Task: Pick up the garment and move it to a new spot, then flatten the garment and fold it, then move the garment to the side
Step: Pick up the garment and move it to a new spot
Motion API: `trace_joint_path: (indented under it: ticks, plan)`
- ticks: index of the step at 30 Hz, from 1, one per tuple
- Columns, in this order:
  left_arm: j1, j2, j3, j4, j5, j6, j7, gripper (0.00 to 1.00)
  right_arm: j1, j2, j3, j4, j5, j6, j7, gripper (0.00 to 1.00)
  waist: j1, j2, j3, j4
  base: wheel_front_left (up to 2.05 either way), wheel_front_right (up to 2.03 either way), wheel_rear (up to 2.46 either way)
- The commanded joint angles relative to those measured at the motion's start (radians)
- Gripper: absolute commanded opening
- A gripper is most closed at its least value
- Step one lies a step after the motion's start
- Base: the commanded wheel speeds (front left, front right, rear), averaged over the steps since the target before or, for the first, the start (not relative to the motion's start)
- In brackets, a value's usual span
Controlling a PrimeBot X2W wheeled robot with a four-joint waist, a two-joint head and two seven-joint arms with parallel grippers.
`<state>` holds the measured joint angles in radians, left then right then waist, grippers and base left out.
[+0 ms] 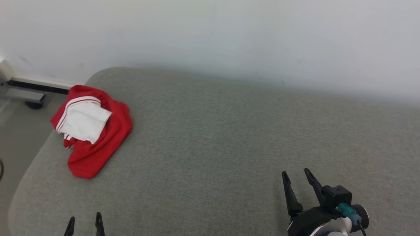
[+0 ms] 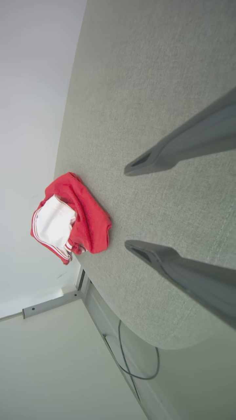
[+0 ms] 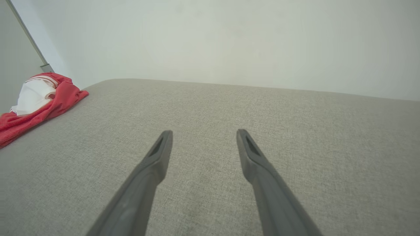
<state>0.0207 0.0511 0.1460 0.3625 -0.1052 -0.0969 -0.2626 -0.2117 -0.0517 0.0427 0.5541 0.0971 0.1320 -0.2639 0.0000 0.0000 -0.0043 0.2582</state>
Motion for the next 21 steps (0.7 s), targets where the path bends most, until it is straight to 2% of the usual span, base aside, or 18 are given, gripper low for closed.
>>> trace_joint_path:
  ticks: [1,4,10,21]
  plan:
    - [0.01,-0.001,0.011,-0.008,0.008,0.001,-0.003,1.0,-0.009,0.001,0.007,-0.002,0.003,-0.002,0.0,1.0,0.0,0.0,0.007,0.081,0.0,0.0,0.0]
    - [0.009,-0.001,0.022,-0.008,0.015,-0.003,-0.003,1.0,-0.005,0.002,0.012,0.0,0.005,-0.002,0.0,1.0,0.0,0.0,0.008,0.137,0.0,0.0,0.0]
    - [0.014,-0.001,0.037,-0.011,0.016,-0.005,-0.003,1.0,-0.006,0.002,0.018,0.005,0.007,-0.002,0.0,1.0,0.0,0.0,0.009,0.2,0.0,0.0,0.0]
    - [0.028,-0.001,0.055,-0.014,-0.001,0.008,-0.003,1.0,-0.007,0.001,0.034,0.015,0.015,-0.002,0.0,1.0,0.0,0.0,0.004,0.232,0.0,0.0,0.0]
